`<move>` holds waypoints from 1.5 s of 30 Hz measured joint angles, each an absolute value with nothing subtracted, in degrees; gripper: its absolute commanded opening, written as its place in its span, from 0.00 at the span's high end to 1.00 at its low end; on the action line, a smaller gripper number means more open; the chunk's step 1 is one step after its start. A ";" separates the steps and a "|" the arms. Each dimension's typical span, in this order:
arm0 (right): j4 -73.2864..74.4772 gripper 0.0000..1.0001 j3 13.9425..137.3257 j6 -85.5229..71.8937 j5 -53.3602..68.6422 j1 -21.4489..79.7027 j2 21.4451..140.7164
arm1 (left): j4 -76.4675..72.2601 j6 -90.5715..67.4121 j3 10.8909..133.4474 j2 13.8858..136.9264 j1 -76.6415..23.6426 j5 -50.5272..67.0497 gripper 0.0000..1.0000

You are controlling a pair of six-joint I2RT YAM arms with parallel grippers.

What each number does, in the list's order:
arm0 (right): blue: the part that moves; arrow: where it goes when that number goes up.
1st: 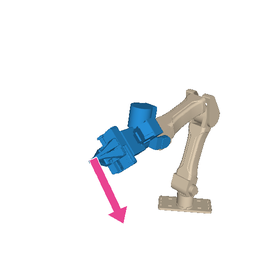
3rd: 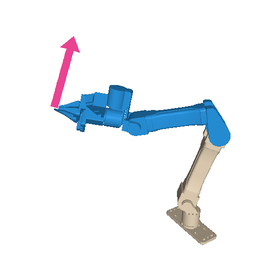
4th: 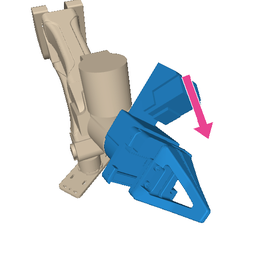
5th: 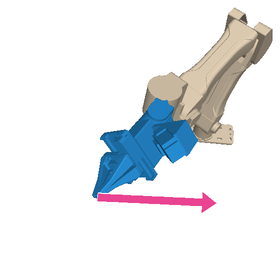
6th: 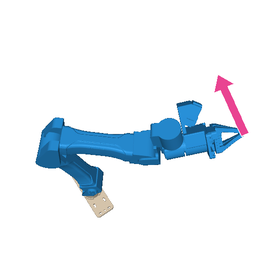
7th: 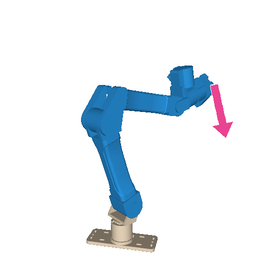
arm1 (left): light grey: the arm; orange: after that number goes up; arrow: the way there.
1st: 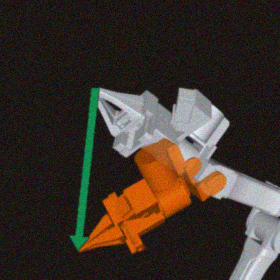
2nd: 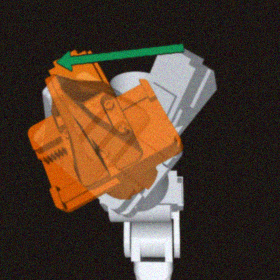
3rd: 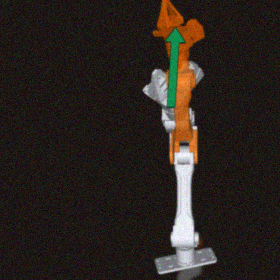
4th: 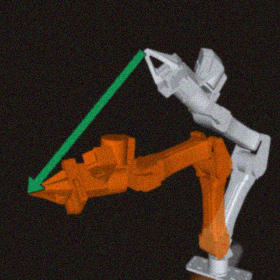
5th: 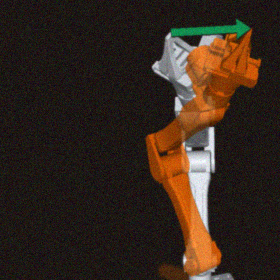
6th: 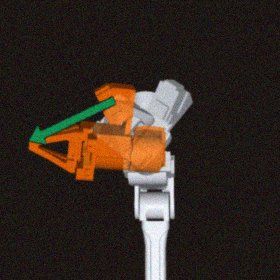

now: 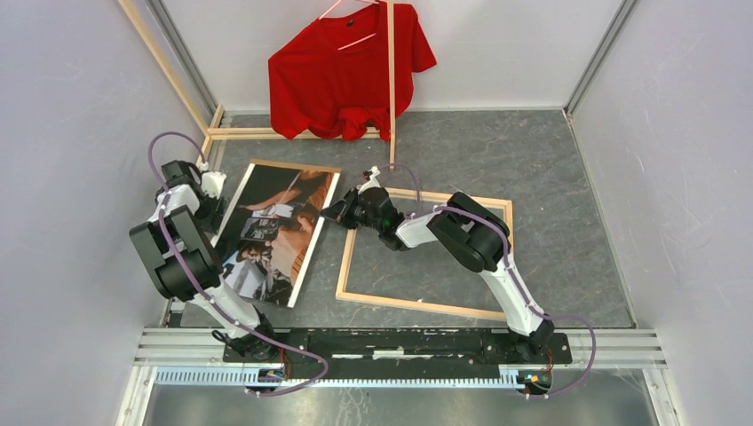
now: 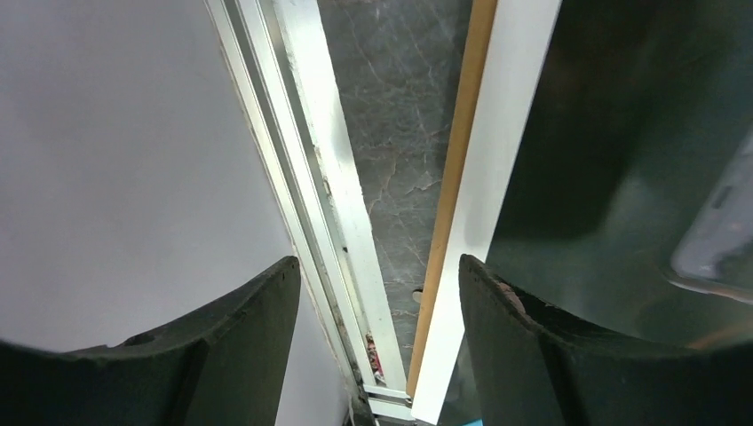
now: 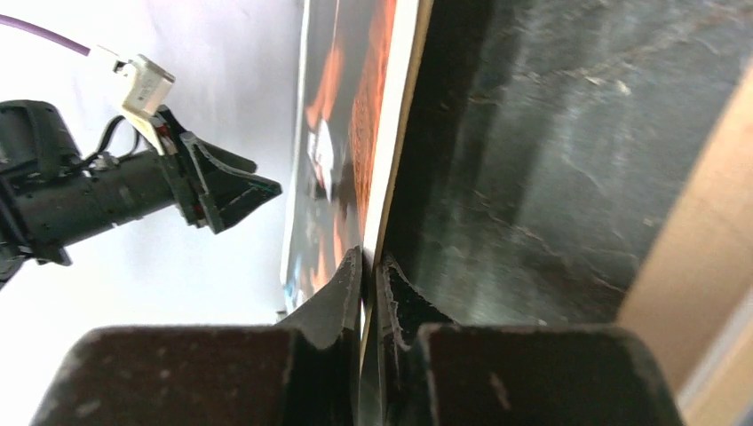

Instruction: Put the photo into the frame

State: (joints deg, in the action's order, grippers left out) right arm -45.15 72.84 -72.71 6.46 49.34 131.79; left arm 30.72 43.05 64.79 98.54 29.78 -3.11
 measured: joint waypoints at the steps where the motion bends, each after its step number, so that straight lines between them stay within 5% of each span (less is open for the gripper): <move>1: -44.14 0.85 72.84 -72.44 6.52 49.32 131.79 | 30.46 43.05 64.16 98.80 29.69 -3.55 0.28; 4: -41.43 0.62 73.10 -71.55 6.74 49.34 131.76 | 29.54 43.03 63.33 100.51 29.89 -5.39 0.28; 12: -36.34 0.36 76.51 -69.04 7.29 49.41 131.55 | 26.89 42.98 64.29 103.07 29.71 -7.70 0.31; 27: -21.02 0.32 82.48 -61.58 3.42 49.32 130.30 | 21.19 43.07 59.90 101.80 25.82 -14.66 0.32; 45: -21.06 0.35 84.25 -60.93 4.54 49.34 131.22 | 18.52 43.20 57.98 101.75 23.29 -19.49 0.34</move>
